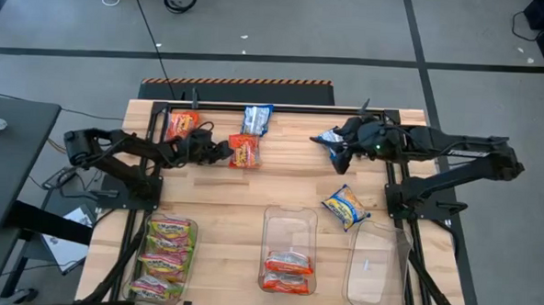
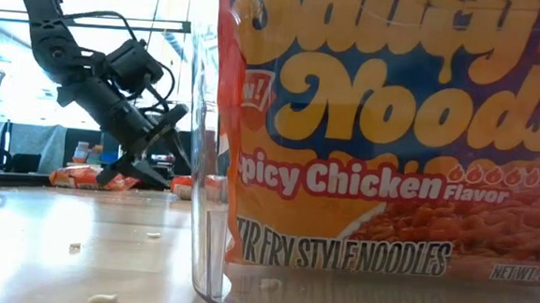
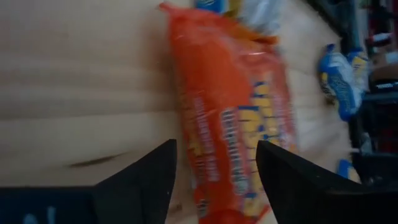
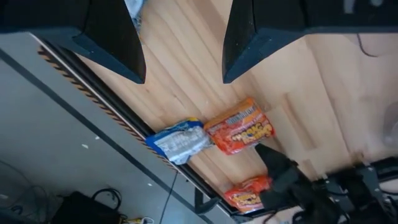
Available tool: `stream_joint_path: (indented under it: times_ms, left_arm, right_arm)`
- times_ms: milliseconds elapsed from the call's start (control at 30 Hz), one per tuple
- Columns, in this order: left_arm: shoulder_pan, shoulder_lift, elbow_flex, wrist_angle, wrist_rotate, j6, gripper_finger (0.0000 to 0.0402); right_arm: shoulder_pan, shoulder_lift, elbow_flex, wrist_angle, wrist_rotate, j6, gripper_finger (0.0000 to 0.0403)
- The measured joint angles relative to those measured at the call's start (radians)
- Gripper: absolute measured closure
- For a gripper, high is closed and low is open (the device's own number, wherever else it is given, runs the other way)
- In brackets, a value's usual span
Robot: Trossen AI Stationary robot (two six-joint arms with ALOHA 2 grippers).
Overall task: Sort Maruchan noodles
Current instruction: Put the orange noodle pack into the middle transparent bin
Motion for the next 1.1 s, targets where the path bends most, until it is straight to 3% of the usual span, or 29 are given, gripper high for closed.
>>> stream_joint_path:
  times_ms: [367, 867, 1100]
  left_arm:
    - [-0.135, 0.201, 0.123, 0.041, -0.136, -0.019, 0.0169]
    - [-0.213, 0.260, 0.208, 0.029, -0.240, -0.142, 0.0156]
    - [-0.226, 0.334, 0.228, 0.151, -0.271, -0.159, 0.0141]
  right_arm:
    - [-0.034, 0.068, 0.001, 0.066, -0.112, -0.015, 0.0185]
    - [-0.019, 0.080, 0.001, 0.064, -0.138, 0.037, 0.0186]
    - [-0.019, 0.080, 0.001, 0.064, -0.138, 0.020, 0.0186]
